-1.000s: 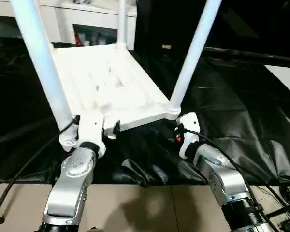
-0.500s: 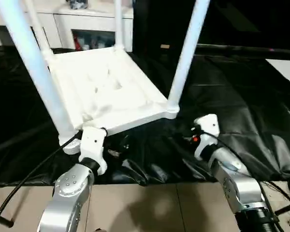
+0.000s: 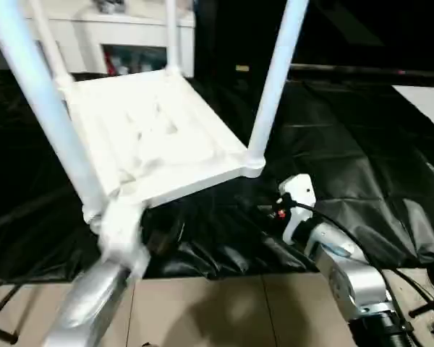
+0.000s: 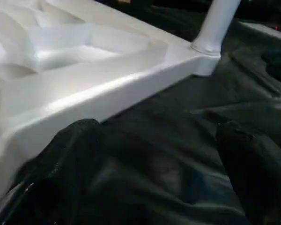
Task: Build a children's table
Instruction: Rotate leg to tighten, then rotate table base
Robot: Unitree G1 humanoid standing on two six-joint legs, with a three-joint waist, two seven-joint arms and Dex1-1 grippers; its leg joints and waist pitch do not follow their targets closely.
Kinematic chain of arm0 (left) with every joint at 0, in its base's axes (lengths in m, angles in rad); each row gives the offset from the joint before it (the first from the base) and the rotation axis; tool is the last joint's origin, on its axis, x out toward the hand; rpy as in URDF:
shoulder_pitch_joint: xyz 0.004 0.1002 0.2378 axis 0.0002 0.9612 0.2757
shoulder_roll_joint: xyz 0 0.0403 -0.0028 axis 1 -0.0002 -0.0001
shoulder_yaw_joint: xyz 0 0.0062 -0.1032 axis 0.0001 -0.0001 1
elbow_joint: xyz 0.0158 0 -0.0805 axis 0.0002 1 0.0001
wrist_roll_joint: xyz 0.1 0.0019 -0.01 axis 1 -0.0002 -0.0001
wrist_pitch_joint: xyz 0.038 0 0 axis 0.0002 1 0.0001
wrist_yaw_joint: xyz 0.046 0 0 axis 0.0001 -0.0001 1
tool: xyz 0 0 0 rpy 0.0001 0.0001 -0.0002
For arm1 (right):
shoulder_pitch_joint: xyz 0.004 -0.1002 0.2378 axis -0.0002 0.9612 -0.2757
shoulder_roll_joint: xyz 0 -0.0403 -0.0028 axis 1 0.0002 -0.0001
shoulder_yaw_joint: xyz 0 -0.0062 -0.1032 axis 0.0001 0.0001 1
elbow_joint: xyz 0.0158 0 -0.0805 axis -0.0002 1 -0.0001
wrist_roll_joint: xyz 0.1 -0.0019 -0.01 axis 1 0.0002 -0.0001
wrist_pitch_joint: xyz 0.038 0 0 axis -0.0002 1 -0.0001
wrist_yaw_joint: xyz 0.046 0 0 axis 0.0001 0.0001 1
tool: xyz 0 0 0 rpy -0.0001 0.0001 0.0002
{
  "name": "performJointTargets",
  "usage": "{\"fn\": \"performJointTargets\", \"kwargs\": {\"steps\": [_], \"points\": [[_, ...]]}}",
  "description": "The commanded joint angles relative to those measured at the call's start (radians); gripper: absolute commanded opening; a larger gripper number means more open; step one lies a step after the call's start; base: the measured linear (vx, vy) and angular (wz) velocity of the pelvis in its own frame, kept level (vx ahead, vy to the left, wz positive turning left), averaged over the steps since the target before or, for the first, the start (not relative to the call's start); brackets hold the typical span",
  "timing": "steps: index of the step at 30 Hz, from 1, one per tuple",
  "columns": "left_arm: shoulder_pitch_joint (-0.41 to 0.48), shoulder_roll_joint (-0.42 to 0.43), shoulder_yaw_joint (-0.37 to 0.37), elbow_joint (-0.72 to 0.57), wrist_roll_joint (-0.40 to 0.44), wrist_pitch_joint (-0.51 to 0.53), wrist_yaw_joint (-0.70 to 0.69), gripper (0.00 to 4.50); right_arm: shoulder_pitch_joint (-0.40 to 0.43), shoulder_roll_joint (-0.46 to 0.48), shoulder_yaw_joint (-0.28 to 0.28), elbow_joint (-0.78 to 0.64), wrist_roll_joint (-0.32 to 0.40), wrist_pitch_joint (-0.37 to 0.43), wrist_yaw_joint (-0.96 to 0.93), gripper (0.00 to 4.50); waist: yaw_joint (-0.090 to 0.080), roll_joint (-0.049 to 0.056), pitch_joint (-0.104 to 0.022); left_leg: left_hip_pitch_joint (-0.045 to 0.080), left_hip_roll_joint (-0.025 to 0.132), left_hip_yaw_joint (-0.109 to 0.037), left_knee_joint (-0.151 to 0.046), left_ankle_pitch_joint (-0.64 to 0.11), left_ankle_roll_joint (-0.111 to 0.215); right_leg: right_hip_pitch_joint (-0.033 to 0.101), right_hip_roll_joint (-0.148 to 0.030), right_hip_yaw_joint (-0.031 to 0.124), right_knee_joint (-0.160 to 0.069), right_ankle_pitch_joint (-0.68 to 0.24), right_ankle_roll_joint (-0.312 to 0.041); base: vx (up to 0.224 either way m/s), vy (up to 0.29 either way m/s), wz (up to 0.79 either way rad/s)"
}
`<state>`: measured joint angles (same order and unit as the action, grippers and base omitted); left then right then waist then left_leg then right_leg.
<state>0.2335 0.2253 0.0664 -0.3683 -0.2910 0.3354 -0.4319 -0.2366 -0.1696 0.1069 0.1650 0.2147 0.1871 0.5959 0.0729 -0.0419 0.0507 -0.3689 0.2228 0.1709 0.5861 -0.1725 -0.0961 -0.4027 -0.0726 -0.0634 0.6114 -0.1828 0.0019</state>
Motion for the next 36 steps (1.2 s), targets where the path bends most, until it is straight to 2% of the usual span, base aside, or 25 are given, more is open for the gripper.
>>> {"fn": "performJointTargets", "kwargs": {"steps": [1, 3, 7, 9, 11, 13, 15, 16, 17, 18, 19, 20, 22, 23, 24, 25, 27, 28, 29, 30, 32, 33, 34, 35, 36], "points": [[0.043, 0.036, 0.083, -0.059, -0.079, -0.009, -0.067, 4.45, -0.003, -0.008, -0.007, 0.01, 0.003, -0.011, 0.01, 3.25, -0.003, 0.015, -0.05, 0.006, 0.008, 0.001, -0.079, -0.344, -0.007, 0.035, -0.04, 0.04, -0.08, -0.277, -0.136, 0.0, 0.0, 0.0], [0.053, 0.048, 0.107, -0.061, -0.082, -0.014, -0.075, 4.45, -0.002, -0.007, -0.006, 0.009, 0.003, -0.01, 0.011, 3.25, -0.005, 0.017, -0.048, 0.01, 0.007, 0.001, -0.079, -0.361, -0.009, 0.031, -0.036, 0.04, -0.084, -0.299, -0.127, 0.0, 0.0, 0.0], [0.067, 0.097, 0.262, -0.03, -0.111, 0.024, -0.043, 4.45, -0.015, -0.007, 0.003, 0.03, -0.005, -0.027, 0.02, 3.25, -0.01, 0.016, -0.044, 0.013, 0.005, -0.001, -0.081, -0.393, -0.017, 0.028, -0.037, 0.04, -0.089, -0.353, -0.101, 0.0, 0.0, 0.0], [0.071, 0.103, 0.273, -0.031, -0.128, 0.036, -0.036, 4.45, -0.016, -0.008, 0.003, 0.034, -0.005, -0.03, 0.021, 3.25, -0.014, 0.016, -0.043, 0.014, 0.004, -0.002, -0.081, -0.406, -0.019, 0.026, -0.037, 0.04, -0.092, -0.382, -0.093, 0.0, 0.0, 0.0], [0.065, 0.117, 0.305, -0.029, -0.159, 0.069, -0.017, 4.45, -0.025, -0.008, -0.005, 0.056, -0.011, -0.044, 0.013, 3.25, -0.013, 0.023, -0.043, 0.017, 0.005, -0.003, -0.081, -0.418, -0.024, 0.023, -0.038, 0.04, -0.092, -0.395, -0.093, 0.0, 0.0, 0.0], [0.041, 0.134, 0.313, -0.014, -0.149, 0.084, -0.002, 4.45, -0.033, -0.003, -0.021, 0.066, 0.009, -0.04, 0.018, 3.25, -0.013, 0.02, -0.044, 0.019, 0.004, -0.004, -0.081, -0.429, -0.025, 0.021, -0.035, 0.04, -0.094, -0.394, -0.092, 0.0, 0.0, 0.0], [-0.022, 0.141, 0.288, 0.029, -0.112, 0.069, 0.005, 4.45, -0.039, -0.002, -0.023, 0.065, 0.018, -0.037, 0.032, 3.25, -0.012, 0.022, -0.043, 0.021, 0.002, -0.004, -0.081, -0.432, -0.022, 0.02, -0.035, 0.039, -0.096, -0.402, -0.087, 0.0, 0.0, 0.0], [-0.022, 0.141, 0.288, 0.029, -0.112, 0.069, 0.005, 4.45, -0.039, -0.002, -0.023, 0.065, 0.018, -0.037, 0.032, 3.25, -0.011, 0.021, -0.044, 0.023, 0.003, -0.004, -0.08, -0.43, -0.024, 0.02, -0.036, 0.039, -0.096, -0.404, -0.084, 0.0, 0.0, 0.0], [-0.055, 0.136, 0.278, 0.05, -0.113, 0.064, 0.003, 4.45, -0.041, -0.001, -0.022, 0.066, 0.02, -0.037, 0.037, 3.25, -0.011, 0.022, -0.044, 0.017, 0.003, -0.006, -0.083, -0.419, -0.027, 0.025, -0.039, 0.039, -0.095, -0.403, -0.085, 0.0, 0.0, 0.0], [-0.091, 0.131, 0.267, 0.076, -0.107, 0.049, 0.002, 4.45, -0.046, 0.001, -0.021, 0.072, 0.024, -0.038, 0.045, 3.25, -0.011, 0.022, -0.044, 0.017, 0.003, -0.006, -0.083, -0.419, -0.027, 0.025, -0.039, 0.039, -0.095, -0.403, -0.085, 0.0, 0.0, 0.0], [-0.13, 0.124, 0.256, 0.103, -0.109, 0.039, -0.001, 4.45, -0.052, 0.004, -0.019, 0.082, 0.026, -0.04, 0.051, 3.25, -0.009, 0.022, -0.047, 0.022, 0.003, -0.006, -0.08, -0.414, -0.028, 0.023, -0.04, 0.04, -0.094, -0.387, -0.09, 0.0, 0.0, 0.0], [-0.151, 0.119, 0.25, 0.118, -0.114, 0.037, -0.003, 4.45, -0.055, 0.005, -0.017, 0.089, 0.024, -0.043, 0.052, 3.25, -0.009, 0.021, -0.05, 0.016, 0.002, -0.006, -0.081, -0.392, -0.031, 0.031, -0.041, 0.039, -0.089, -0.361, -0.098, 0.0, 0.0, 0.0], [-0.233, 0.108, 0.208, 0.186, -0.117, 0.025, -0.02, 4.45, -0.08, 0.011, -0.013, 0.137, 0.01, -0.052, 0.043, 3.25, -0.009, 0.029, -0.053, 0.015, 0.002, -0.007, -0.08, -0.372, -0.034, 0.033, -0.042, 0.04, -0.083, -0.322, -0.112, 0.0, 0.0, 0.0], [-0.254, 0.106, 0.193, 0.208, -0.109, 0.016, -0.027, 4.45, -0.089, 0.013, -0.014, 0.155, 0.004, -0.054, 0.037, 3.25, -0.009, 0.025, -0.055, 0.017, 0.001, -0.005, -0.078, -0.364, -0.032, 0.031, -0.041, 0.039, -0.083, -0.316, -0.119, 0.0, 0.0, 0.0], [-0.254, 0.106, 0.193, 0.208, -0.109, 0.016, -0.027, 4.45, -0.089, 0.013, -0.014, 0.155, 0.004, -0.054, 0.037, 3.25, -0.009, 0.025, -0.055, 0.017, 0.001, -0.005, -0.078, -0.364, -0.032, 0.031, -0.041, 0.039, -0.083, -0.316, -0.119, 0.0, 0.0, 0.0], [-0.293, 0.102, 0.166, 0.247, -0.094, 0.003, -0.045, 4.45, -0.114, 0.018, -0.023, 0.2, -0.009, -0.057, 0.002, 3.25, -0.01, 0.028, -0.055, 0.016, 0.001, -0.004, -0.077, -0.35, -0.034, 0.032, -0.042, 0.04, -0.082, -0.286, -0.136, 0.0, 0.0, 0.0], [-0.335, 0.094, 0.138, 0.282, -0.079, -0.007, -0.061, 4.45, -0.143, 0.025, -0.035, 0.25, -0.025, -0.062, -0.043, 3.25, -0.007, 0.027, -0.06, 0.018, 0.002, -0.003, -0.074, -0.334, -0.038, 0.035, -0.043, 0.04, -0.075, -0.256, -0.148, 0.0, 0.0, 0.0], [-0.354, 0.089, 0.123, 0.295, -0.079, -0.007, -0.073, 4.45, -0.156, 0.027, -0.04, 0.274, -0.034, -0.067, -0.061, 3.25, -0.003, 0.044, -0.061, 0.018, 0.002, -0.003, -0.073, -0.314, -0.044, 0.035, -0.045, 0.04, -0.071, -0.231, -0.159, 0.0, 0.0, 0.0], [-0.369, 0.083, 0.108, 0.3, -0.083, -0.005, -0.086, 4.45, -0.17, 0.03, -0.043, 0.299, -0.043, -0.071, -0.079, 3.25, -0.005, 0.052, -0.063, 0.018, 0.002, -0.004, -0.072, -0.307, -0.048, 0.037, -0.044, 0.039, -0.068, -0.2, -0.168, 0.0, 0.0, 0.0], [-0.376, 0.077, 0.095, 0.296, -0.087, -0.003, -0.097, 4.45, -0.18, 0.032, -0.045, 0.319, -0.049, -0.072, -0.094, 3.25, -0.008, 0.042, -0.063, 0.017, 0.001, -0.001, -0.071, -0.305, -0.047, 0.037, -0.043, 0.038, -0.071, -0.192, -0.173, 0.0, 0.0, 0.0], [-0.392, 0.058, 0.05, 0.267, -0.122, 0.023, -0.142, 4.45, -0.227, 0.039, -0.043, 0.418, -0.085, -0.092, -0.151, 3.25, -0.008, 0.048, -0.065, 0.011, -0.002, 0.0, -0.067, -0.278, -0.047, 0.044, -0.044, 0.038, -0.06, -0.158, -0.195, 0.0, 0.0, 0.0], [-0.394, 0.056, 0.042, 0.262, -0.128, 0.027, -0.149, 4.45, -0.236, 0.04, -0.042, 0.438, -0.089, -0.097, -0.159, 3.25, -0.008, 0.046, -0.066, 0.014, -0.001, 0.002, -0.067, -0.279, -0.046, 0.042, -0.044, 0.038, -0.063, -0.159, -0.199, 0.0, 0.0, 0.0], [-0.398, 0.049, 0.007, 0.242, -0.152, 0.038, -0.182, 4.45, -0.286, 0.049, -0.045, 0.535, -0.097, -0.123, -0.179, 3.25, -0.008, 0.045, -0.069, 0.015, 0.0, 0.003, -0.064, -0.276, -0.039, 0.042, -0.046, 0.038, -0.06, -0.15, -0.21, 0.0, 0.0, 0.0], [-0.399, 0.048, -0.003, 0.236, -0.158, 0.042, -0.19, 4.45, -0.3, 0.052, -0.048, 0.563, -0.097, -0.129, -0.183, 3.25, -0.011, 0.045, -0.069, 0.01, -0.002, 0.003, -0.063, -0.266, -0.038, 0.045, -0.046, 0.038, -0.057, -0.144, -0.216, 0.0, 0.0, 0.0], [-0.4, 0.044, -0.02, 0.227, -0.166, 0.046, -0.204, 4.45, -0.326, 0.058, -0.051, 0.607, -0.093, -0.137, -0.189, 3.25, -0.009, 0.047, -0.07, 0.012, -0.001, 0.004, -0.063, -0.261, -0.035, 0.045, -0.046, 0.038, -0.058, -0.137, -0.219, 0.0, 0.0, 0.0]]}}
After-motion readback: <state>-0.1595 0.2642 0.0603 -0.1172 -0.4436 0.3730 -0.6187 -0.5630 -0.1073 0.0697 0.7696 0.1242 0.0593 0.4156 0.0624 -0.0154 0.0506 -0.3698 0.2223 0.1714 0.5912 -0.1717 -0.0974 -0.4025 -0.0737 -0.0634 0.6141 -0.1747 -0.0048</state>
